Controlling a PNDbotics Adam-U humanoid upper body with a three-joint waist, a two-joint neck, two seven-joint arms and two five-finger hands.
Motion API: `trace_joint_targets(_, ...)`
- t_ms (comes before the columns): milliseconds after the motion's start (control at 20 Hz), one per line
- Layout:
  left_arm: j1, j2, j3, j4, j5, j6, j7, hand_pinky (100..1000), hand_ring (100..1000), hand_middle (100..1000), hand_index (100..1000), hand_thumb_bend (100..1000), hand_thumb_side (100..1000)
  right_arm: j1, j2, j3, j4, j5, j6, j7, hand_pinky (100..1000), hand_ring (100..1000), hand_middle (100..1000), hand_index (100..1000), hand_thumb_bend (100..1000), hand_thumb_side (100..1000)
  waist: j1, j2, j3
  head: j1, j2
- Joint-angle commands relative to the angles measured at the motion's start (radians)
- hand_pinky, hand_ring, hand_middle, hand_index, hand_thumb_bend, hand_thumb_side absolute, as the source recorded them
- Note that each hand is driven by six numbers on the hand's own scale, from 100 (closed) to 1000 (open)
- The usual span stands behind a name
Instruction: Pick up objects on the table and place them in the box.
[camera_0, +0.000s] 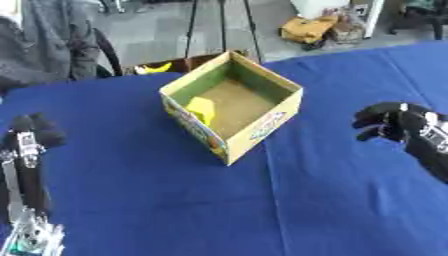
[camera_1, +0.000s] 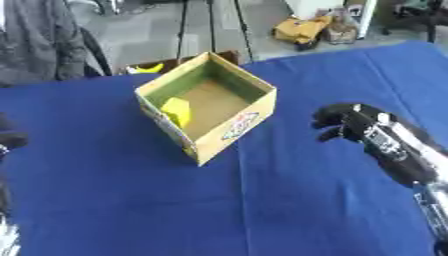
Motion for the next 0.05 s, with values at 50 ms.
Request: trace_joint_targets(50, -0.01, 0.013, 0.001, -0.009, -0.002, -0.001, -0.003, 598, 548, 566, 728, 246, 908, -0.008, -0.01, -0.01, -0.012, -0.001, -0.002, -0.003, 710, 789, 760, 831, 100, 795, -0.007, -0.009, 0.002, -0.001, -0.011)
